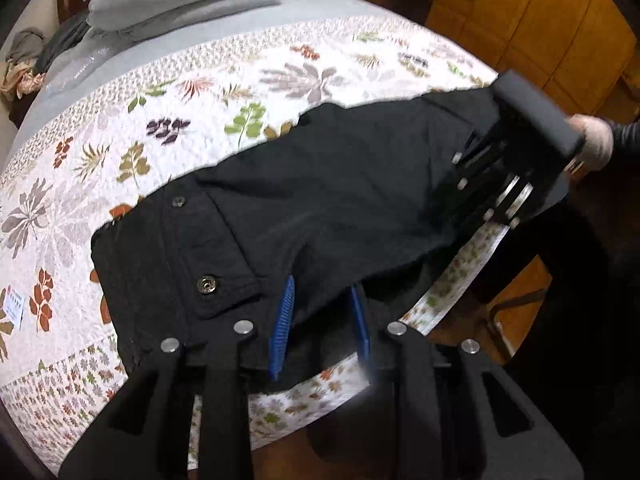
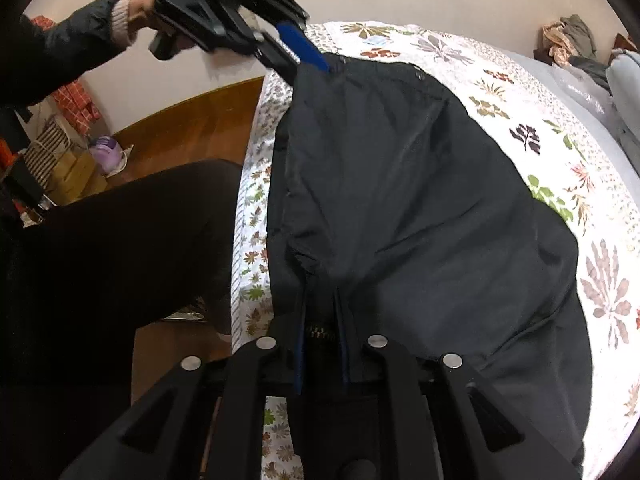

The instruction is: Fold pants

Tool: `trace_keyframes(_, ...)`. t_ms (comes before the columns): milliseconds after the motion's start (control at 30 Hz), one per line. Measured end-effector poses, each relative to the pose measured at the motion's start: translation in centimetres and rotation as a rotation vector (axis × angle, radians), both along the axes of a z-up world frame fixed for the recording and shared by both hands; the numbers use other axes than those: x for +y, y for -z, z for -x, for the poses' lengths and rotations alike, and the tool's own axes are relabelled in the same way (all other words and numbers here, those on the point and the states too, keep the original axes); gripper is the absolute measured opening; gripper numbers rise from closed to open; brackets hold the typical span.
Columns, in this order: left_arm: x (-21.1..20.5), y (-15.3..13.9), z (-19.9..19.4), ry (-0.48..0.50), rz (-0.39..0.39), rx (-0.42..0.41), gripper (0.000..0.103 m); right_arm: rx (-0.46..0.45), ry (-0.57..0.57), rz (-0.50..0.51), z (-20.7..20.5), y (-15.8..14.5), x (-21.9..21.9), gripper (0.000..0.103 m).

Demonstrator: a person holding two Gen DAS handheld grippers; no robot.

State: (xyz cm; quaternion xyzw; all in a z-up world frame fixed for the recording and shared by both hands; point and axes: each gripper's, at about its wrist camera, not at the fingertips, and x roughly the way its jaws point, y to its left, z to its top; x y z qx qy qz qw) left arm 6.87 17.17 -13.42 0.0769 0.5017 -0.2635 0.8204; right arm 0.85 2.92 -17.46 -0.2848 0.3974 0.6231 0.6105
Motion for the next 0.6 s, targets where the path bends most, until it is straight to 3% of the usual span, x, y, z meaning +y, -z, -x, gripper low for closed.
trace_keyframes(133,0.5,-2.9,-0.2,0.009,0.167,-0.041,0.041,-0.006,0.005,0.006,0.1,0.4,0.0,0.014)
trace_keyframes(233,0.7,-5.1,-0.7,-0.034,0.209,-0.114,0.070,-0.019,0.001,0.012,0.5,0.9,0.1,0.014)
trace_keyframes(267,0.6,-5.2,-1.3,-0.050,0.206,-0.123,0.075,-0.012,0.005,0.010,0.5,0.9,0.0,0.014)
trace_keyframes(400,-0.2,-2.6,-3.5,-0.100,0.155,-0.072,0.075,0.053,0.050,-0.022,-0.3,0.6,-0.6,0.023)
trace_keyframes(433,-0.3,-1.6,-3.8,-0.111,0.149,-0.048,0.075,0.063,0.065,-0.032,-0.3,0.4,-0.7,0.041)
trace_keyframes(500,-0.6,0.7,-4.5,-0.145,0.138,-0.006,0.075,0.084,0.088,-0.066,-0.2,-0.3,-1.4,0.059)
trace_keyframes(600,-0.6,3.5,-4.6,-0.176,0.103,0.031,0.075,0.123,0.147,-0.113,-0.3,-1.5,-2.9,0.059)
